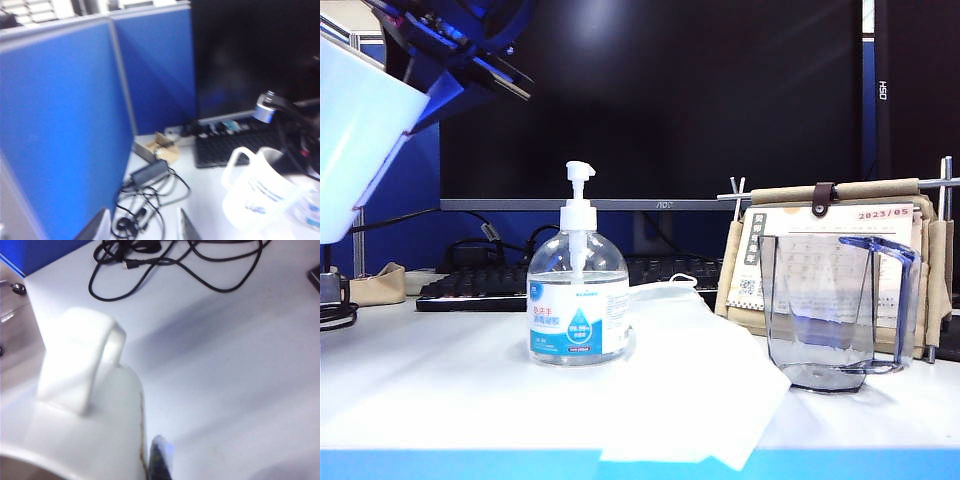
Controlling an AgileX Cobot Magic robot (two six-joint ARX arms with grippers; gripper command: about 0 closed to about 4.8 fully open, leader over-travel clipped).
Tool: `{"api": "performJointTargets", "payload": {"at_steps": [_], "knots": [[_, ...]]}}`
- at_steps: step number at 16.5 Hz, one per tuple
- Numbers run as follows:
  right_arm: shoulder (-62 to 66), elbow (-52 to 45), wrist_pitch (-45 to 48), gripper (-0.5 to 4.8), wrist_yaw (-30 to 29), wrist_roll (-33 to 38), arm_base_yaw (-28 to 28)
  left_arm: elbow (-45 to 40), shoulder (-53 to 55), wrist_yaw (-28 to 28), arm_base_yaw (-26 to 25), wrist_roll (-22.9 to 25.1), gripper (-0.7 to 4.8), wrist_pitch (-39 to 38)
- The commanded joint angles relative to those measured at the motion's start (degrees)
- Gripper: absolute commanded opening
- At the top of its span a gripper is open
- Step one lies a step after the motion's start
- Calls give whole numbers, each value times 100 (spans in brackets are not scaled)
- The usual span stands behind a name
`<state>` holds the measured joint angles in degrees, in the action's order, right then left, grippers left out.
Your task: Swap the positions of the transparent plastic cup and the white ceramic cup.
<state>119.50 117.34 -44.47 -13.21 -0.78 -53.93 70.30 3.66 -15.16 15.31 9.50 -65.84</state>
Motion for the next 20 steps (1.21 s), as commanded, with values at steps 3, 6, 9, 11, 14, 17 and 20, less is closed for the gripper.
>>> {"api": "performJointTargets", "payload": {"at_steps": [3,6,9,11,14,17,20], "knots": [[9,1174,-876,-2,439,-542,-254,-221,2,382,-2,-160,179,-317],[214,2240,-909,-1,568,-472,-334,-398,-334,289,0,-308,79,-398],[503,2490,-1403,-2,520,-267,-326,-431,-332,442,-13,-402,79,-732],[675,2490,-1663,-1,365,-205,-393,-437,-332,540,-11,-407,79,-745],[1010,2490,-1683,-1,39,-52,-391,-503,-332,560,-11,-415,79,-1023],[1381,2490,-1576,-2,35,-72,-382,-503,-332,658,-11,-450,79,-1346],[1818,2490,-1547,-2,960,-162,-299,-501,-332,761,-11,-654,79,-1438]]}}
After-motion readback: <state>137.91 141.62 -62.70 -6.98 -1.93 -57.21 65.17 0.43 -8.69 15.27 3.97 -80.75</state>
